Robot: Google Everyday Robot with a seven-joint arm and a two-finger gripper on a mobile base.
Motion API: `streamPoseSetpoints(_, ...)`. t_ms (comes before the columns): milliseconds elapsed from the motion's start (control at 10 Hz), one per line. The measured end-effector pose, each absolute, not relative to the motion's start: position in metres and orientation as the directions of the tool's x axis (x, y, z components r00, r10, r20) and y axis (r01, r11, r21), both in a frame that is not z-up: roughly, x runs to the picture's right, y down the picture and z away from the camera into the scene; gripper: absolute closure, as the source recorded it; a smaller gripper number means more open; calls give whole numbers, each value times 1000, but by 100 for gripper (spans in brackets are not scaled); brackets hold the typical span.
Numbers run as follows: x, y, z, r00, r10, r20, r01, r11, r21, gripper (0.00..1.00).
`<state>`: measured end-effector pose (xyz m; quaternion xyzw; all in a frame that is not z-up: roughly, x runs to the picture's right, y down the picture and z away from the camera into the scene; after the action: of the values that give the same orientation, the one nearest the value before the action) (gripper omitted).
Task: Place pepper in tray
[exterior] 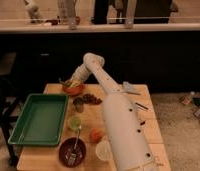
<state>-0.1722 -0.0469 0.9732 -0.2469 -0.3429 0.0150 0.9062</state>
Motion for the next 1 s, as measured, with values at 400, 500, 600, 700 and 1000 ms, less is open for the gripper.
streamPoseSetpoints(400, -189, -58, 941, 720, 137, 680, 210, 892, -402, 100)
streamPoseSetpoints(500, -192, -59, 934, 706, 121, 698, 231, 893, -387, 100)
streamPoseSetpoints(600, -196, -60, 918, 679, 89, 728, 270, 893, -361, 100)
streamPoseSetpoints(700, -198, -59, 911, 666, 72, 743, 292, 891, -348, 100)
streamPoseSetpoints(1000, -209, -56, 884, 618, 9, 786, 370, 879, -301, 100)
